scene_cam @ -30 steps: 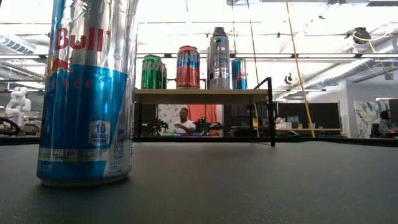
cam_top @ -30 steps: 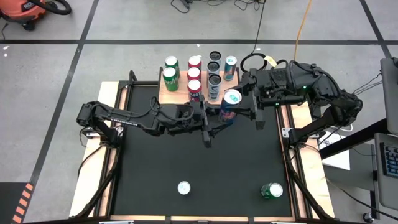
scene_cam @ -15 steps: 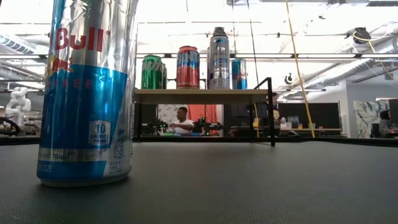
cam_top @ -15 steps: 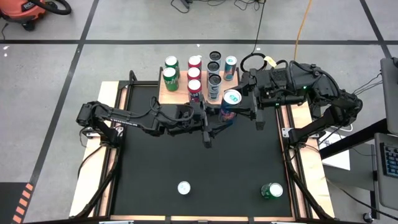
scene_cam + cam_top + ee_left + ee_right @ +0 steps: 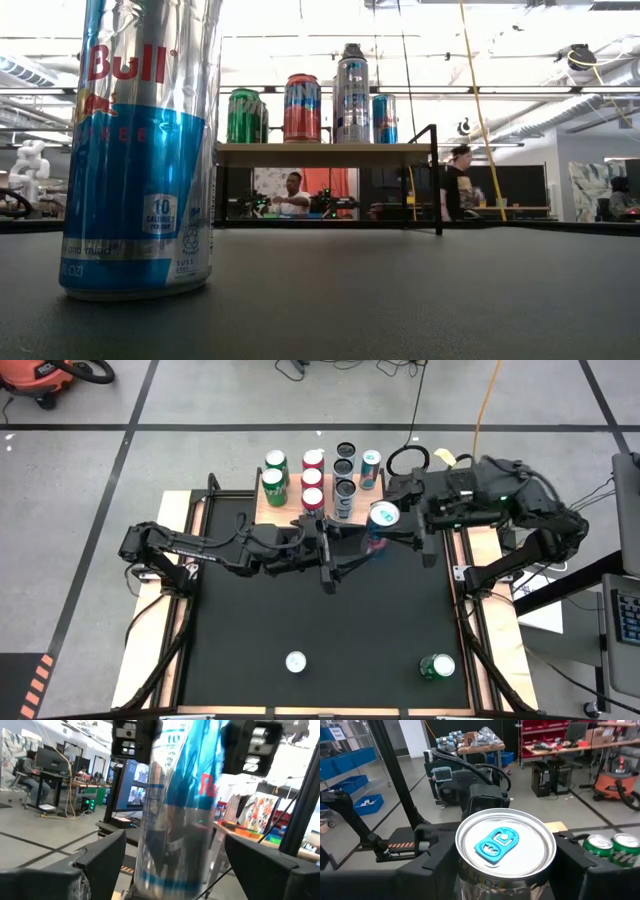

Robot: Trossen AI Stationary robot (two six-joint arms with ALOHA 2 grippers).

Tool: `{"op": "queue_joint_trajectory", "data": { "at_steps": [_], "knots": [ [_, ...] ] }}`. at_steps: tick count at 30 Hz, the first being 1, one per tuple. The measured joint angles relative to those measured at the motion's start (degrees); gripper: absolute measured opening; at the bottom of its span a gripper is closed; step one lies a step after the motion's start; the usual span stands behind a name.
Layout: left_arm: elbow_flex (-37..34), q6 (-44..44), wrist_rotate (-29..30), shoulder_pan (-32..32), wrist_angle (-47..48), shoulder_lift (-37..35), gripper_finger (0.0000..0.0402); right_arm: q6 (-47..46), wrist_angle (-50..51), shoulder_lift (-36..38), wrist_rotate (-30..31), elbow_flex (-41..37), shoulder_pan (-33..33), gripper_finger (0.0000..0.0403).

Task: Place canned beverage on shelf
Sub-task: Put the top blue soda can on the shelf aligned with the other blue soda can

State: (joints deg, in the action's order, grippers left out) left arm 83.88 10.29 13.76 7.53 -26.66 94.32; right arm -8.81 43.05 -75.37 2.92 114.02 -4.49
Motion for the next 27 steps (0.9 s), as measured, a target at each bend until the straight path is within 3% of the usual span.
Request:
{"op": "queue_joint_trajectory", "data": {
  "at_steps": [9, 15, 27],
  "knots": [
    [-0.02, 1.44, 0.00, 1.12, 0.66, -2.72, 0.0343, 2.80, 5.34, 6.73, 0.48, 0.00, 0.00, 0.0223],
    [-0.09, 3.74, 0.04, 1.49, 0.91, -2.68, 0.0344, 2.18, 14.45, 11.18, 3.32, 0.00, 0.02, 0.0223],
    [-0.11, 7.38, 2.12, 1.51, 3.26, -2.66, 0.0344, 2.65, 24.10, 13.91, 3.06, -0.66, 0.02, 0.0224]
  ]
}}
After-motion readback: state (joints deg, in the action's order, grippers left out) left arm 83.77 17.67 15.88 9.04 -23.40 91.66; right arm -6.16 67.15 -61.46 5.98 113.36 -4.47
